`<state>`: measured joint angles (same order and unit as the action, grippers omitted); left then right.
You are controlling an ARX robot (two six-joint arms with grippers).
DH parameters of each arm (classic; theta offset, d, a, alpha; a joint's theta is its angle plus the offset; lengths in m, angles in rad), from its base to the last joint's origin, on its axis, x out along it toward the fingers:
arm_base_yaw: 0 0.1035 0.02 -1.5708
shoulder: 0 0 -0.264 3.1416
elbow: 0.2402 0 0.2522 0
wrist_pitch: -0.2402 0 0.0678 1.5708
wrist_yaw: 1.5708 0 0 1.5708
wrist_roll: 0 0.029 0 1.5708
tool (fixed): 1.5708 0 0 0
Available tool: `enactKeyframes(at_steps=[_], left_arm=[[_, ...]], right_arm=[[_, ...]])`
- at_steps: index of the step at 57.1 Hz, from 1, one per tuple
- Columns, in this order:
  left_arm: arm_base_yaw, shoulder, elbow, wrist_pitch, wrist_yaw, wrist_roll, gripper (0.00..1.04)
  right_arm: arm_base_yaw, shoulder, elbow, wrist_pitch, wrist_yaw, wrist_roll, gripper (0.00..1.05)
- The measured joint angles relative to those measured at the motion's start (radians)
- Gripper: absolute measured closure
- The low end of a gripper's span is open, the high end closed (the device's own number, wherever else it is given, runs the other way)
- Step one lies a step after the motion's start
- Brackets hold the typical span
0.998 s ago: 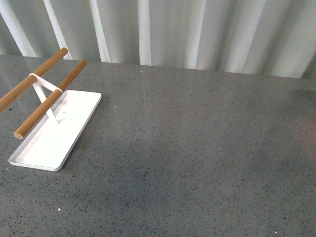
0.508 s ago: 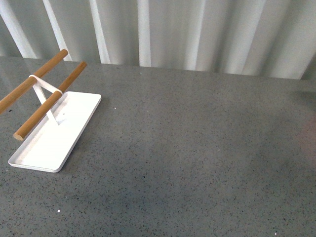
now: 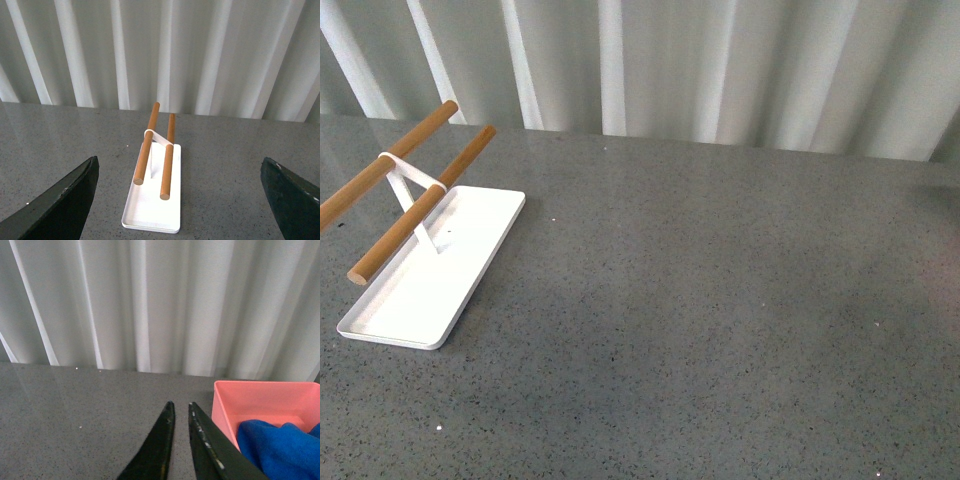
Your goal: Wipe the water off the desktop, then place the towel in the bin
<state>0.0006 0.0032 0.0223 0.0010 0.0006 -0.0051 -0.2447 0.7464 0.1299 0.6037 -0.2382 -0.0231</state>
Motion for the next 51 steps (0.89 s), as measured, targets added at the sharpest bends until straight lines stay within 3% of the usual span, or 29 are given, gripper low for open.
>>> enactKeyframes(at_steps=[2, 24, 28, 32, 51], left_arm=[[0.000, 0.000, 0.000, 0.000, 0.000, 0.000, 0.07], [0.000, 0.000, 0.000, 0.000, 0.000, 0.000, 0.07], [0.000, 0.000, 0.000, 0.000, 0.000, 0.000, 0.07], [0.000, 0.000, 0.000, 0.000, 0.000, 0.000, 0.07], [0.000, 0.000, 0.000, 0.000, 0.000, 0.000, 0.07]], right_arm=[[0.016, -0.024, -0.010, -0.013, 0.017, 0.003, 1.01], [0.136, -0.235, -0.081, -0.149, 0.135, 0.006, 1.01], [0.201, -0.274, -0.090, -0.180, 0.222, 0.006, 1.01], [0.235, -0.291, -0.105, -0.163, 0.225, 0.006, 1.01], [0.241, -0.424, -0.106, -0.278, 0.234, 0.006, 1.01]])
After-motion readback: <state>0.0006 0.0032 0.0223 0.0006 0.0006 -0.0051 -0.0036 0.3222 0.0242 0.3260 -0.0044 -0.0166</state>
